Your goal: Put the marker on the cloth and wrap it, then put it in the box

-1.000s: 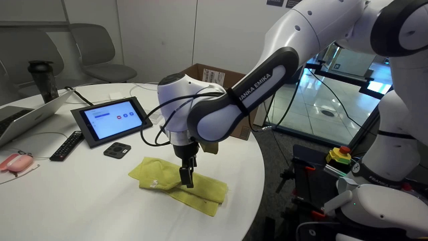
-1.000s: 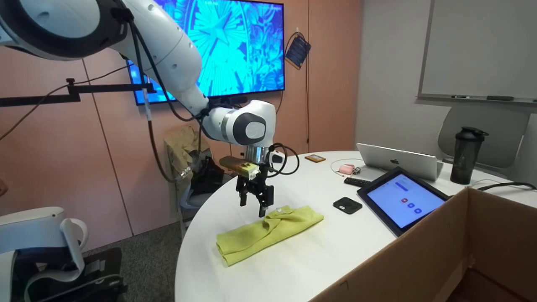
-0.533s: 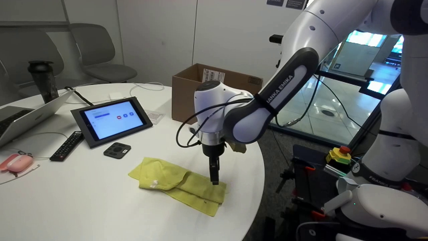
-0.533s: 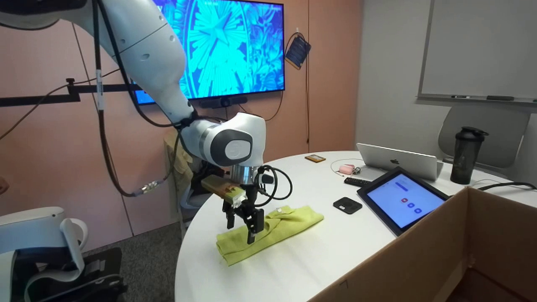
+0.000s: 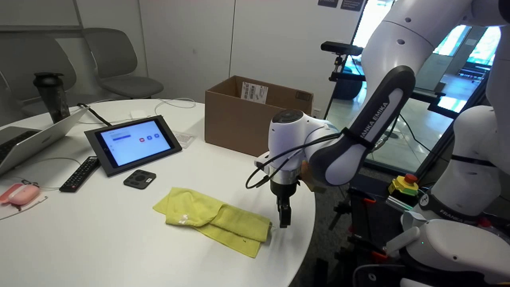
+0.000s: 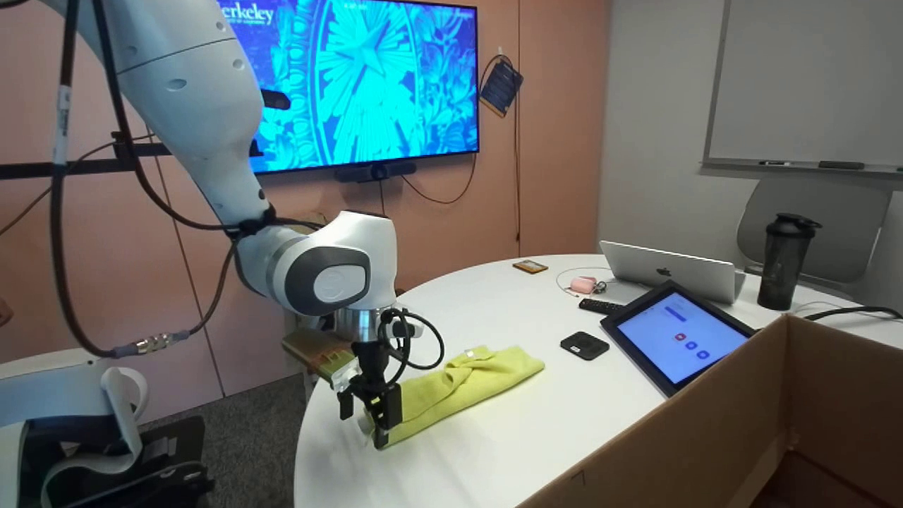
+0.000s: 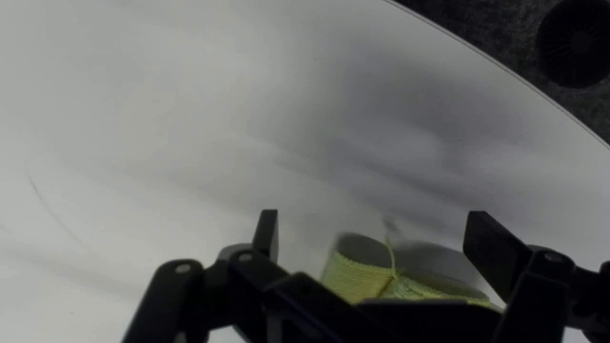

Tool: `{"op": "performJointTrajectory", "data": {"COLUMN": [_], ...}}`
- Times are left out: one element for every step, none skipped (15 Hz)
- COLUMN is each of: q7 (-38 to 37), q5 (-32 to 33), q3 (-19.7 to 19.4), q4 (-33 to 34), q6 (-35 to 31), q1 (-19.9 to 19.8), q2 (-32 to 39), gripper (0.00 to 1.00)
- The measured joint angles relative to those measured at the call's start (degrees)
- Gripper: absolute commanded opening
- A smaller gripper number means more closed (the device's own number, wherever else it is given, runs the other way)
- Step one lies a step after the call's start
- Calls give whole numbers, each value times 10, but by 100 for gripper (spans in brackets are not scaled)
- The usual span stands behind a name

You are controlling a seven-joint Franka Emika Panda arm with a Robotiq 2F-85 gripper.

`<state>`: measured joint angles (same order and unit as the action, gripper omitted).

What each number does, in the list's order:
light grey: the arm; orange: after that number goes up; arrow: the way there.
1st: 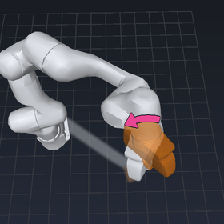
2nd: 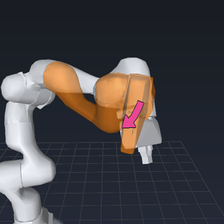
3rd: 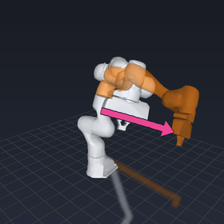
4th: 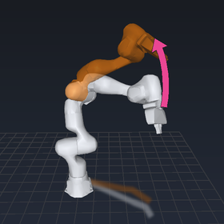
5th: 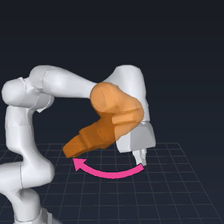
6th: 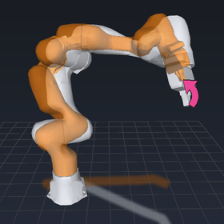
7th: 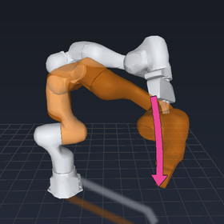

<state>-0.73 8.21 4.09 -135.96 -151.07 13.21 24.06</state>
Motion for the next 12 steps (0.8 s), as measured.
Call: {"op": "performJointTrajectory", "data": {"q7": [-20,-45,-76,-111,-145,-179,-214,-242,-263,-276,-279,-277], "q5": [3,8,16,24,31,40,50,55,57,57,57,57], "q3": [-1,-5,-12,-22,-32,-44,-55,-64,-70,-72,-71,-67], "q4": [-5,-7,-6,-5,-3,-1,1,3,6,9,11,13], "q6": [-5,-10,-12,-12,-12,-12,-12,-12,-12,-12,-12,-12], "q1": [4,10,19,31,42,54,66,76,83,87,89,89], "q2": [-2,-3,-3,-3,-2,-2,0,2,4,8,12,16], "gripper": [100,100,100,100,100,100,100,100,100,100,100,100]}}
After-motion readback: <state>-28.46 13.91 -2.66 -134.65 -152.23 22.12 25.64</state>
